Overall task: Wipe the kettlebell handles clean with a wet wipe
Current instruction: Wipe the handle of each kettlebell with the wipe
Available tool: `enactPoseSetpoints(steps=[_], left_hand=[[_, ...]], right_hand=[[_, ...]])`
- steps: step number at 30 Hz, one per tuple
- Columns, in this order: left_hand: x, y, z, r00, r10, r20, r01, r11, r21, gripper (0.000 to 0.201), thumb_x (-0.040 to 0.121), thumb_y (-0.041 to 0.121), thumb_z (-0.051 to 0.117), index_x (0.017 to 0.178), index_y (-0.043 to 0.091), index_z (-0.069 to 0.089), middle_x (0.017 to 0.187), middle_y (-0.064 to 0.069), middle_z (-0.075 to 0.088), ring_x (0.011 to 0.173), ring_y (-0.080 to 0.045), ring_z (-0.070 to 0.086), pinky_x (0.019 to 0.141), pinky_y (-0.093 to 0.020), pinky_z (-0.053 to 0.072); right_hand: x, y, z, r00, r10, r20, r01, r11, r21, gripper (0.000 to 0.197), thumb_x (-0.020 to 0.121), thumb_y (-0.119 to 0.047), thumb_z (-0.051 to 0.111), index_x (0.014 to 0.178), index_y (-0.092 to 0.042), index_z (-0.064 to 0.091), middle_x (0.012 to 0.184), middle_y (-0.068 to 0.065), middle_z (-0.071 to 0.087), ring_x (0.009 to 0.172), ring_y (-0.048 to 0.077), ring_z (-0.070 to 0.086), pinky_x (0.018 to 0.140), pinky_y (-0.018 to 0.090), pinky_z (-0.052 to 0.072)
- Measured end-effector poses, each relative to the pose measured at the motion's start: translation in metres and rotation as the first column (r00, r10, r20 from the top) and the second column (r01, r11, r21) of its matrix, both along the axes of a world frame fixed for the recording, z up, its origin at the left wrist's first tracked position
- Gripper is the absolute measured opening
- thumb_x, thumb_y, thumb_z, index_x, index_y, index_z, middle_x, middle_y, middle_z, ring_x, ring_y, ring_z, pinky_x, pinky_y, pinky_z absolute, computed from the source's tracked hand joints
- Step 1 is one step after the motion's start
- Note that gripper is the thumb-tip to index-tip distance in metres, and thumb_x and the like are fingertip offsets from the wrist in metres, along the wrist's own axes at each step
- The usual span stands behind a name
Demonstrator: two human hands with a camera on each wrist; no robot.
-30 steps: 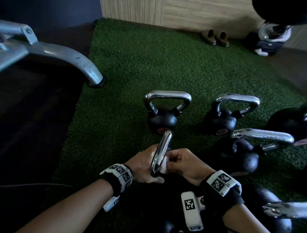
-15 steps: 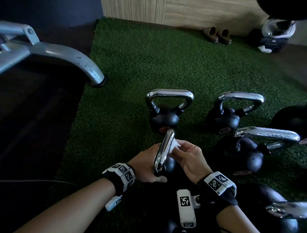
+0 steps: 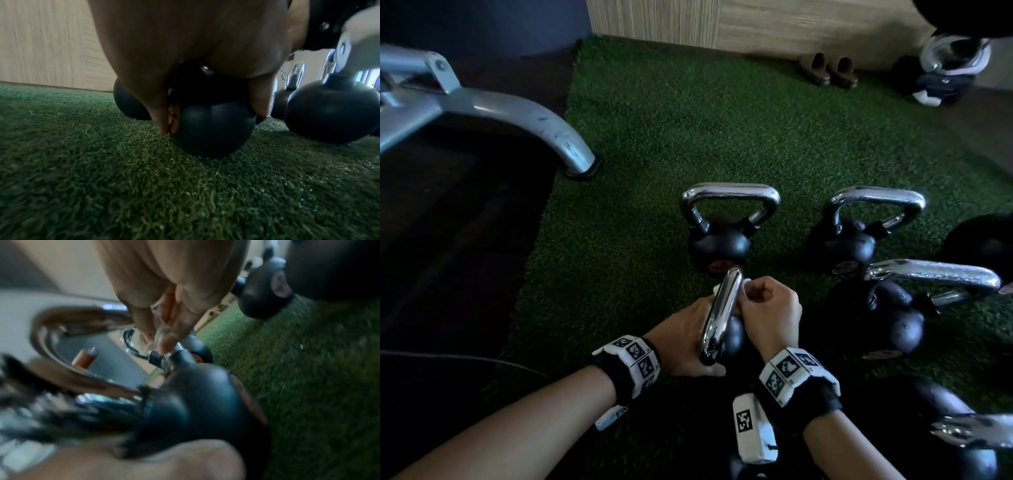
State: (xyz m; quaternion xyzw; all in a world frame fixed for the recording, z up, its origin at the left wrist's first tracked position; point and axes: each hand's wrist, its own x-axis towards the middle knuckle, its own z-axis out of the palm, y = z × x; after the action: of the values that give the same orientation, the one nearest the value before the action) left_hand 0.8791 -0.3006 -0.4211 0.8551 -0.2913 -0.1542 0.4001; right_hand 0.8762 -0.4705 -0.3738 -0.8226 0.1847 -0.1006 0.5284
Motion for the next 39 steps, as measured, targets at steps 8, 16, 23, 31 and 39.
enactPoseSetpoints(steps=[8, 16, 23, 31, 39], left_hand=[[-0.002, -0.001, 0.002, 1.000, 0.018, -0.012, -0.017, 0.999, 0.046, 0.109, 0.070, 0.034, 0.094, 0.156, 0.025, 0.028, 0.151, 0.004, 0.041, 0.139, -0.009, 0.042, 0.114, -0.021, 0.036], [-0.011, 0.004, -0.009, 0.995, 0.037, 0.094, -0.050, 0.989, 0.136, 0.115, 0.068, 0.051, 0.092, 0.157, 0.020, 0.026, 0.158, 0.007, 0.030, 0.143, -0.011, 0.038, 0.114, -0.039, 0.045], [-0.023, 0.007, -0.006, 0.984, 0.144, 0.101, -0.167, 0.945, 0.280, 0.125, 0.066, 0.094, 0.058, 0.162, 0.033, 0.009, 0.164, 0.015, 0.011, 0.145, -0.014, 0.038, 0.106, -0.045, 0.051], [-0.017, 0.017, 0.002, 0.942, 0.138, 0.305, -0.205, 0.958, 0.199, 0.090, 0.068, 0.081, 0.066, 0.142, 0.035, 0.043, 0.127, 0.019, 0.047, 0.113, -0.003, 0.055, 0.081, -0.033, 0.059], [0.002, 0.047, 0.003, 0.972, 0.196, 0.133, -0.192, 0.981, -0.039, 0.034, 0.075, 0.061, 0.081, 0.088, 0.030, 0.073, 0.083, 0.018, 0.070, 0.079, 0.001, 0.067, 0.074, -0.033, 0.057]], right_hand=[[0.002, 0.001, 0.001, 0.989, 0.058, -0.138, -0.077, 0.988, -0.134, 0.013, 0.080, -0.020, 0.079, 0.074, -0.011, 0.072, 0.061, -0.004, 0.066, 0.050, 0.000, 0.058, 0.047, 0.007, 0.040], [0.013, -0.032, 0.021, 0.943, 0.287, -0.169, -0.325, 0.904, -0.276, 0.013, 0.084, -0.025, 0.075, 0.078, -0.021, 0.064, 0.076, -0.002, 0.073, 0.072, 0.017, 0.071, 0.068, 0.031, 0.057], [0.027, -0.040, 0.036, 0.710, 0.704, 0.016, -0.630, 0.645, -0.433, 0.057, 0.073, 0.015, 0.063, 0.119, -0.017, 0.076, 0.110, -0.009, 0.073, 0.094, -0.007, 0.067, 0.083, 0.006, 0.048], [0.025, -0.054, 0.053, 0.717, 0.681, -0.149, -0.640, 0.557, -0.529, 0.037, 0.077, -0.006, 0.072, 0.111, -0.019, 0.078, 0.101, -0.001, 0.071, 0.094, 0.015, 0.067, 0.084, 0.015, 0.049], [-0.017, -0.065, 0.055, 0.800, 0.553, -0.235, -0.566, 0.563, -0.602, 0.032, 0.075, -0.012, 0.075, 0.106, -0.021, 0.076, 0.090, -0.004, 0.066, 0.088, 0.018, 0.065, 0.081, 0.031, 0.053]])
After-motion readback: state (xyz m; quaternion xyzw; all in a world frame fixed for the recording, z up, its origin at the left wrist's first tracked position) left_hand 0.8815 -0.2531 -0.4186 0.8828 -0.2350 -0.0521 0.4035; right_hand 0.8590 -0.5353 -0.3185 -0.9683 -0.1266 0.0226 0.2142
